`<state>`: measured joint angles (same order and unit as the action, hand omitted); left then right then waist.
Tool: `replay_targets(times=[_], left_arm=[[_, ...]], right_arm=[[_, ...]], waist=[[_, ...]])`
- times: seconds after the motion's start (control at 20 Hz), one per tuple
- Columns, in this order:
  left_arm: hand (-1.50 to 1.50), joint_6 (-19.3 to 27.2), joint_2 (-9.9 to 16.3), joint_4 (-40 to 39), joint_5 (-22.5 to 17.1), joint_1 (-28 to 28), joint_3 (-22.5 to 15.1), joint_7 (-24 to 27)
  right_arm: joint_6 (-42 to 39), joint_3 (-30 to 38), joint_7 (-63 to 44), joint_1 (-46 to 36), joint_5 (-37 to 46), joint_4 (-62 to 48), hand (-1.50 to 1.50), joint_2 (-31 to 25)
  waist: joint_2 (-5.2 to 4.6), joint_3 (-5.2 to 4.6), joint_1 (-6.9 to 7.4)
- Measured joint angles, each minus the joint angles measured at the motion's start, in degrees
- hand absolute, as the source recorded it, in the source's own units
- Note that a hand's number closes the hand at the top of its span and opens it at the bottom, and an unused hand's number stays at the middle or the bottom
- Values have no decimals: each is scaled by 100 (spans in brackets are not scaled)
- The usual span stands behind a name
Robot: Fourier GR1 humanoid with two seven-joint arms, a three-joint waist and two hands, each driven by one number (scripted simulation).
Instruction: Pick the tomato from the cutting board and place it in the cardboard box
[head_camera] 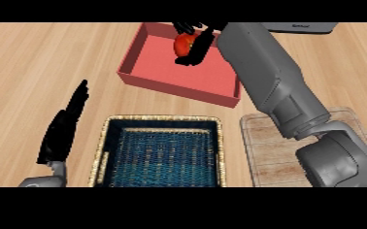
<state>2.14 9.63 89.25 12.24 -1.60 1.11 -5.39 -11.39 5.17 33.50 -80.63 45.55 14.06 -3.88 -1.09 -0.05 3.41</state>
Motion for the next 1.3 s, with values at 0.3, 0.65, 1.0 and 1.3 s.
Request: replay_targets(times=[0.3, 0.65, 1.0, 1.3], left_arm=[[0, -109, 36, 92, -56, -43, 0, -50], [0, -126, -9, -28, -17, -283, -46, -117], [0, -131, 20, -2, -12, -313, -9, -175], [0, -40, -56, -59, 66, -311, -49, -97]], right_arm=[[303, -31, -458, -6, 37, -449, -150, 292], [460, 123, -440, 75, -272, -711, -150, 370], [557, 1107, -516, 57, -1276, -629, -150, 355], [166, 1910, -600, 41, -2068, -616, -150, -54]], waist=[[-38, -1, 90], [-69, 0, 212], [-78, 5, 188], [-108, 6, 161]])
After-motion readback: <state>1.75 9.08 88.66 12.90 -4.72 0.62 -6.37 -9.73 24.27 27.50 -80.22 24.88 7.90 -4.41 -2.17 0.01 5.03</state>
